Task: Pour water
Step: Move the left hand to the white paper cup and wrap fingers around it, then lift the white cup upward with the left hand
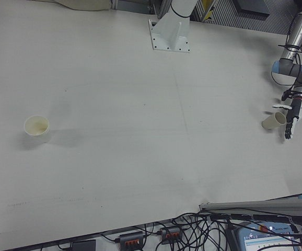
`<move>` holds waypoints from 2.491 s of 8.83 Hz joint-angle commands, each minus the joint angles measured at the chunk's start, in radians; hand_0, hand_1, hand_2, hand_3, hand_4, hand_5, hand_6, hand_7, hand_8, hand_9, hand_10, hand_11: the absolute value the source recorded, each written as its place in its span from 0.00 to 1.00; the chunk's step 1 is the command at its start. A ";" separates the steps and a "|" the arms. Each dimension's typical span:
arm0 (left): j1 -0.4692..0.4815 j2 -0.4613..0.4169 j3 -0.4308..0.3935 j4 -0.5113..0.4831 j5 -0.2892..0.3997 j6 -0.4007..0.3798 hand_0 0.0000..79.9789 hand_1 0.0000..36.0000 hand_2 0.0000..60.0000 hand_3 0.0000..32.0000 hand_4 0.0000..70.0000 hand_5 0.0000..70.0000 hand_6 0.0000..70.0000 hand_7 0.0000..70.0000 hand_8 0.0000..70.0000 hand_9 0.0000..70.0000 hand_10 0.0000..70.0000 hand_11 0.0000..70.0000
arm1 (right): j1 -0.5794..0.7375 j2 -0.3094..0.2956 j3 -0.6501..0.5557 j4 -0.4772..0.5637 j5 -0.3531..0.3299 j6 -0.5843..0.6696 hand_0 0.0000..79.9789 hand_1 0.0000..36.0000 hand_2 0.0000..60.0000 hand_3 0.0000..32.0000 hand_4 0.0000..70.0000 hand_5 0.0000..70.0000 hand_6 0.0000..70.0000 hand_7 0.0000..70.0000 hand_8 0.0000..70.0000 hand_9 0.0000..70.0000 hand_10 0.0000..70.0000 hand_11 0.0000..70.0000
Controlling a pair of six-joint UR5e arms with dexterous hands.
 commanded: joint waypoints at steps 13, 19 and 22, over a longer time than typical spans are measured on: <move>0.045 -0.074 0.001 0.107 0.000 -0.084 0.69 0.72 0.56 0.00 0.55 0.51 0.00 0.00 0.00 0.00 0.04 0.09 | -0.001 0.000 -0.002 0.000 0.002 0.000 0.58 0.37 0.20 0.23 0.04 0.00 0.00 0.00 0.00 0.00 0.00 0.00; 0.030 -0.058 -0.129 0.257 0.003 -0.277 0.68 0.99 1.00 0.00 0.51 0.71 0.00 0.04 0.00 0.00 0.05 0.10 | -0.055 0.004 -0.026 0.002 0.026 -0.002 0.59 0.42 0.24 0.18 0.05 0.00 0.00 0.00 0.00 0.00 0.00 0.00; -0.014 -0.058 -0.331 0.419 -0.003 -0.304 0.69 1.00 1.00 0.00 0.51 0.71 0.00 0.04 0.00 0.00 0.04 0.10 | -0.181 0.004 -0.135 0.132 0.133 0.001 0.59 0.42 0.23 0.16 0.06 0.00 0.00 0.00 0.00 0.00 0.00 0.00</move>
